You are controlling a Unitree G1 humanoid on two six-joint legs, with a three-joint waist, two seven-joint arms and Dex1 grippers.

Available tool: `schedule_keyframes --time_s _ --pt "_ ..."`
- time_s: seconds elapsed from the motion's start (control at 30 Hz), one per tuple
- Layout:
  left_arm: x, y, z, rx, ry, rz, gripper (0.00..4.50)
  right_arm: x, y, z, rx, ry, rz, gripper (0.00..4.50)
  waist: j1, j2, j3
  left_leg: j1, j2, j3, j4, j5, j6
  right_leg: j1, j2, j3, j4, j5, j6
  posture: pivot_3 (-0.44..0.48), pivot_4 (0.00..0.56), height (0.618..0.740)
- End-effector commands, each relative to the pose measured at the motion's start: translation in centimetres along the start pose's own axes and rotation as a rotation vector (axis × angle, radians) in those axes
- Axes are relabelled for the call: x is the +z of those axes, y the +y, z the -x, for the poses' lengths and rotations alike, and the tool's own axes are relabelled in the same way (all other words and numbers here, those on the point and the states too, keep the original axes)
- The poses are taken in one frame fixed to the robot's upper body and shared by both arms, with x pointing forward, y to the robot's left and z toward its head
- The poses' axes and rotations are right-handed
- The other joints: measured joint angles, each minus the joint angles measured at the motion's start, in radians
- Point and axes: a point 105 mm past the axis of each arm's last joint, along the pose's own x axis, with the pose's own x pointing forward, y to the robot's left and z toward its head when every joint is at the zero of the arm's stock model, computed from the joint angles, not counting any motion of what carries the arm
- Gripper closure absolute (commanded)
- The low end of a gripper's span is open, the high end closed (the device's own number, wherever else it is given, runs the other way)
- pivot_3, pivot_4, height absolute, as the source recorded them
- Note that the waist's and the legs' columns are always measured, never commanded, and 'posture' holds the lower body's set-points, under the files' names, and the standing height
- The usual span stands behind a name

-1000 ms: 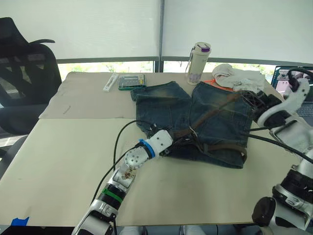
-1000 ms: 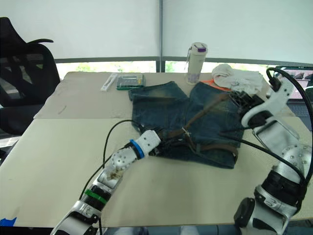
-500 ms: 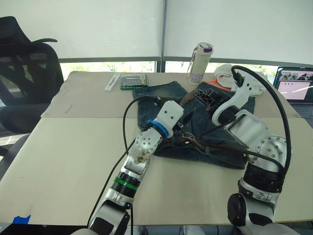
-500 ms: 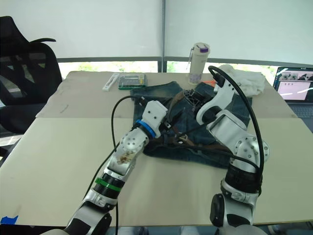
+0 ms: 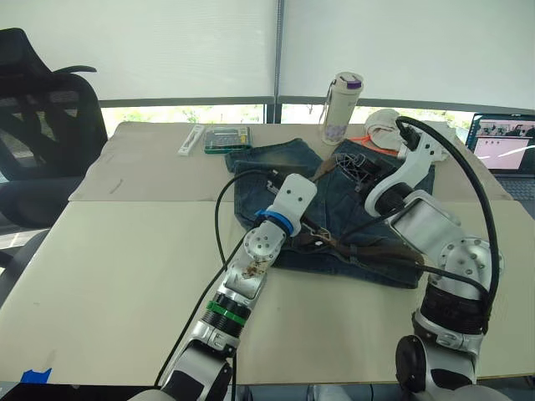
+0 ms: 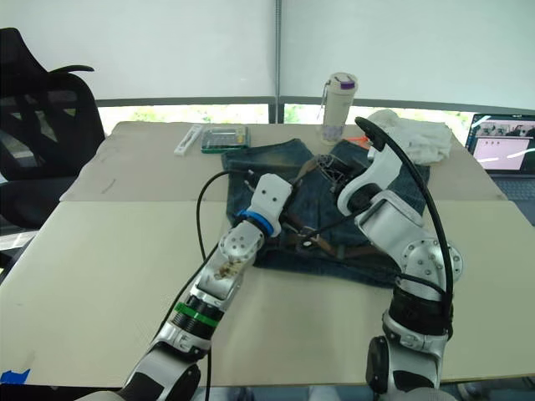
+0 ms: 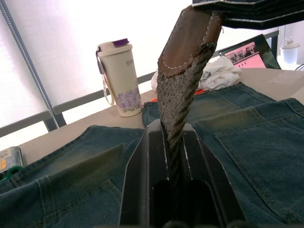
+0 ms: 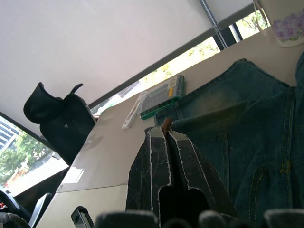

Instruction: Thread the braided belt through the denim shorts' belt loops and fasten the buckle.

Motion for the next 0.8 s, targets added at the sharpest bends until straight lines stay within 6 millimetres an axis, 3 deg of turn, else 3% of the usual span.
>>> schedule_keyframes --time_s 0.03,0.13,0.23,0.3,0.4,0.5,0.6,0.8 --pt "1.4 1.9 0.3 0.063 -0.009 0.147 4.50 1.0 0.3 0.7 0.056 -0.058 0.114 3.82 -0.001 0.000 0.000 0.000 0.000 0.000 0.000 0.000 0.000 0.000 0.000 0.000 0.000 0.000 0.000 0.000 0.150 0.737" --pt "-0.5 4.2 1.7 0.145 0.062 0.319 4.50 0.9 -0.2 1.3 0.094 -0.088 0.181 2.80 -0.004 0.000 0.000 0.000 0.001 0.000 0.000 0.000 0.000 0.000 0.000 0.000 0.000 0.000 0.000 0.000 0.150 0.737" --pt "-3.0 6.3 3.7 0.232 0.142 0.495 4.50 -0.9 -0.6 1.7 0.138 -0.052 0.301 1.81 -0.008 0.000 0.000 0.000 0.001 0.000 0.000 0.000 0.000 0.000 0.000 0.000 0.000 0.000 0.001 0.000 0.150 0.737" --pt "-4.6 6.8 4.9 0.234 0.198 0.587 4.50 -3.3 -1.3 2.1 0.160 0.024 0.410 1.81 -0.010 0.000 0.000 0.000 0.001 -0.001 0.000 0.000 0.000 0.000 0.000 0.000 0.000 -0.001 0.001 0.000 0.150 0.737" --pt "-5.9 7.1 6.0 0.216 0.252 0.645 4.50 -5.3 -2.2 2.5 0.186 0.051 0.448 1.81 -0.011 -0.001 0.000 0.000 0.000 -0.001 0.000 0.000 0.000 0.000 0.000 0.000 0.000 -0.001 0.001 0.000 0.150 0.737" --pt "-7.0 6.6 7.4 0.187 0.287 0.739 4.50 -8.1 -2.9 2.8 0.245 0.119 0.516 1.81 -0.010 -0.001 0.000 0.000 0.000 -0.001 0.001 0.000 0.000 0.000 0.000 0.000 0.000 -0.001 0.001 0.000 0.150 0.737" --pt "-8.2 5.5 8.5 0.166 0.345 0.743 4.50 -9.3 -3.4 2.9 0.286 0.146 0.569 1.81 -0.010 -0.001 0.000 0.001 0.000 -0.001 0.001 0.000 0.000 0.001 0.000 0.000 0.000 -0.001 0.002 0.000 0.150 0.737" --pt "-8.8 4.1 9.3 0.121 0.347 0.735 4.50 -9.8 -4.5 2.7 0.286 0.172 0.637 3.64 -0.003 -0.001 0.000 0.001 0.000 -0.001 0.001 0.000 -0.001 0.002 0.000 0.000 0.000 -0.001 0.001 0.000 0.150 0.737"
